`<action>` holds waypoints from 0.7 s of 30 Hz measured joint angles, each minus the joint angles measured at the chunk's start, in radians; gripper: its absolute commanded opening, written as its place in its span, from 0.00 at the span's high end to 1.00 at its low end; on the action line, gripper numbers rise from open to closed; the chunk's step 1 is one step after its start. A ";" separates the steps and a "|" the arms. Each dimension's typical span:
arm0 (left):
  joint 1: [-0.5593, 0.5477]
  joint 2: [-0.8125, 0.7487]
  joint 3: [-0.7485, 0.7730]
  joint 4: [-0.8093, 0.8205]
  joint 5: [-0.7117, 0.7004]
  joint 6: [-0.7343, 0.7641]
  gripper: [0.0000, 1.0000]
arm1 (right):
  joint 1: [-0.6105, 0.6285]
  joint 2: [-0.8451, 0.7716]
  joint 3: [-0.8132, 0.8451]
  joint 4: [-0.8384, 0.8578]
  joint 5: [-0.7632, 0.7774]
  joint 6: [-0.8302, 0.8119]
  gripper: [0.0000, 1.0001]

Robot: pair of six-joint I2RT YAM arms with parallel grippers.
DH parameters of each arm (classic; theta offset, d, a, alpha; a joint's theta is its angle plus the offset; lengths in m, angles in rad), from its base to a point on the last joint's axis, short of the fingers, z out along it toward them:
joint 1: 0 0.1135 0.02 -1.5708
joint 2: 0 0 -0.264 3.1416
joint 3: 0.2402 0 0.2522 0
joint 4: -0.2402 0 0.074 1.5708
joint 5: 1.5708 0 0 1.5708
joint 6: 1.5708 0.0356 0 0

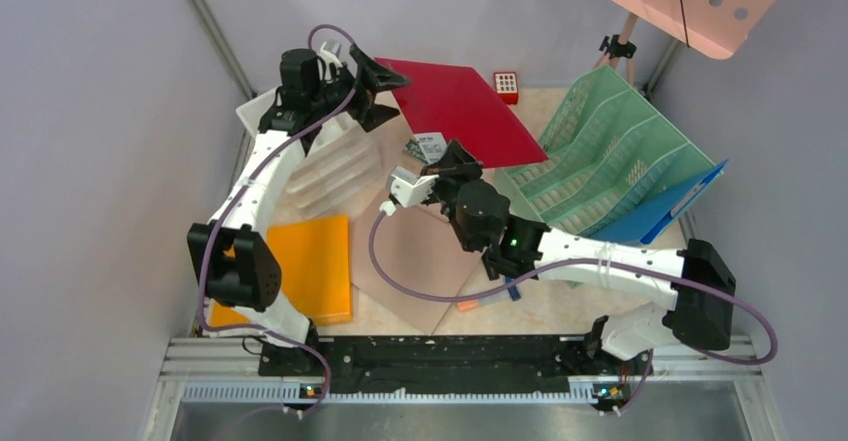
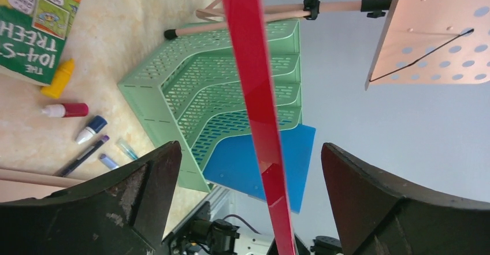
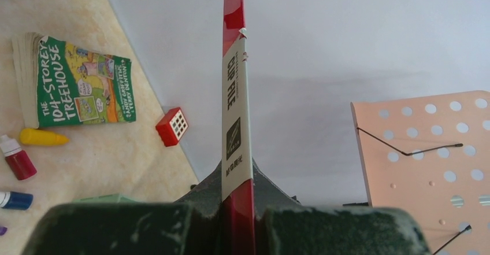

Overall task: Organize the desk
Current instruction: Place the folder in the storage box.

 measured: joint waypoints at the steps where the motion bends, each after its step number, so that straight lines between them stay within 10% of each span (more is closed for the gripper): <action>1: -0.003 0.012 0.000 0.009 0.001 -0.011 0.09 | 0.000 0.004 0.001 0.008 0.001 -0.002 1.00; 8: -0.040 0.067 0.037 0.056 0.003 -0.086 0.26 | 0.000 0.025 0.002 0.028 0.011 -0.018 1.00; 21: -0.076 0.083 0.024 0.117 0.018 -0.158 0.89 | 0.000 0.036 0.002 0.046 0.017 -0.033 1.00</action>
